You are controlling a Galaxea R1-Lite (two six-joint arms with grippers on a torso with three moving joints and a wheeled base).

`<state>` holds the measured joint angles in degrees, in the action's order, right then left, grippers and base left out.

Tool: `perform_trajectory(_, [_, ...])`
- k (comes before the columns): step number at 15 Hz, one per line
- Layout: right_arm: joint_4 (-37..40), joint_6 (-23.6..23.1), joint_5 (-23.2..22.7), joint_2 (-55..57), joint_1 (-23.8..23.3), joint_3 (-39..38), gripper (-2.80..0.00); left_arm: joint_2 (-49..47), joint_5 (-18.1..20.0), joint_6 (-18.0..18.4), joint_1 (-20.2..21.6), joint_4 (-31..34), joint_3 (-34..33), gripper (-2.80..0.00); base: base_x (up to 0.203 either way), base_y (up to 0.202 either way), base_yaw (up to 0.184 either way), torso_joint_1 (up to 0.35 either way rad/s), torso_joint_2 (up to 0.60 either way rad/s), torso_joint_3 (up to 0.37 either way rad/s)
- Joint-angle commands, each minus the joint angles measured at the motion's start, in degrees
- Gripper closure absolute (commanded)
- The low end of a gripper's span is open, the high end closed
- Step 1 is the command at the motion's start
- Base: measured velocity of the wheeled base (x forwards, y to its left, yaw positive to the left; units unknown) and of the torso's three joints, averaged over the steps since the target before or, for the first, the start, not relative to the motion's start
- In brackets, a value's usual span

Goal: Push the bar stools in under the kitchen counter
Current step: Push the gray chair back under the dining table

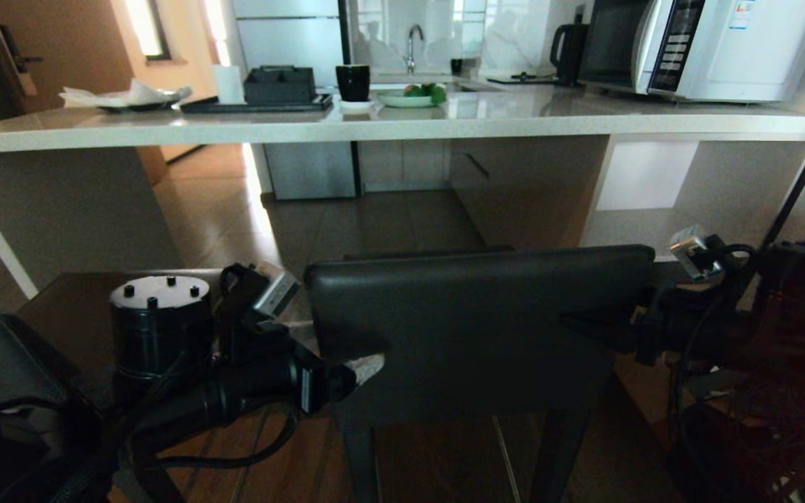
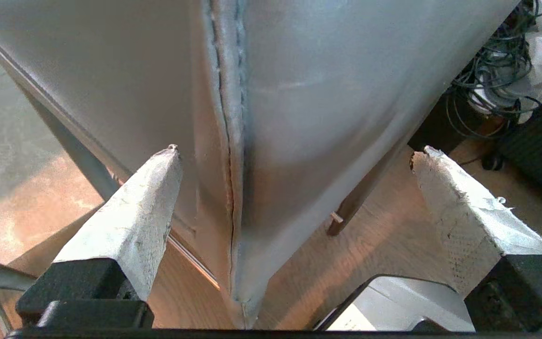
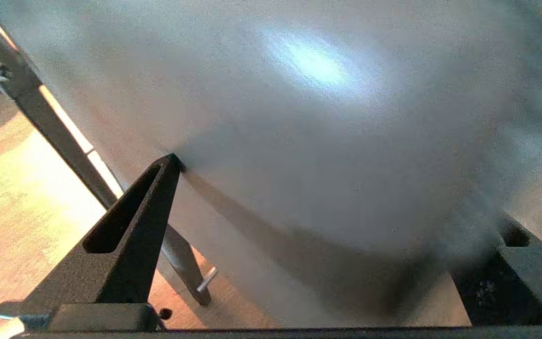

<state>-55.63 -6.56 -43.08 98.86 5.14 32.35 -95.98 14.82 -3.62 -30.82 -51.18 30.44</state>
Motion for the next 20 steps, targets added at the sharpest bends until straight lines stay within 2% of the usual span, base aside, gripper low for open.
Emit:
perform_trajectory(1, [-0.36, 0.04, -0.01, 0.38, 0.99, 1.34, -2.8, -1.17, 0.14, -0.1, -0.05, -0.26, 0.25, -2.8, 0.0, 0.0, 0.0, 0.0, 0.0, 0.0])
perform_trajectory(7, [-0.37, 0.43, 2.28, 3.76, 2.49, 6.89, -2.8, -7.47, -0.32, -0.07, -2.83, -9.84, -0.01, -2.8, 0.0, 0.0, 0.0, 0.0, 0.0, 0.0])
perform_trajectory(12, [-1.04, 0.46, 2.54, 7.42, 3.79, 9.06, -2.8, -8.79, -0.85, -0.23, -3.03, -10.08, 1.11, -2.8, 0.0, 0.0, 0.0, 0.0, 0.0, 0.0])
perform_trajectory(14, [-4.9, 0.53, 5.33, 10.95, 4.33, 9.93, -2.8, -10.12, -0.84, -0.16, -3.55, -10.16, 1.14, -2.8, 0.0, 0.0, 0.0, 0.0, 0.0, 0.0])
perform_trajectory(17, [-17.86, 2.89, 13.05, 16.71, 7.0, 11.03, -2.8, -10.62, -1.49, -0.16, -3.9, -10.17, 2.37, -2.8, 0.0, 0.0, 0.0, 0.0, 0.0, 0.0])
perform_trajectory(20, [-18.11, 3.4, 13.37, 16.1, 7.6, 10.49, -2.8, -11.25, -1.82, -0.16, -3.86, -10.17, 3.13, -2.8, 0.0, 0.0, 0.0, 0.0, 0.0, 0.0])
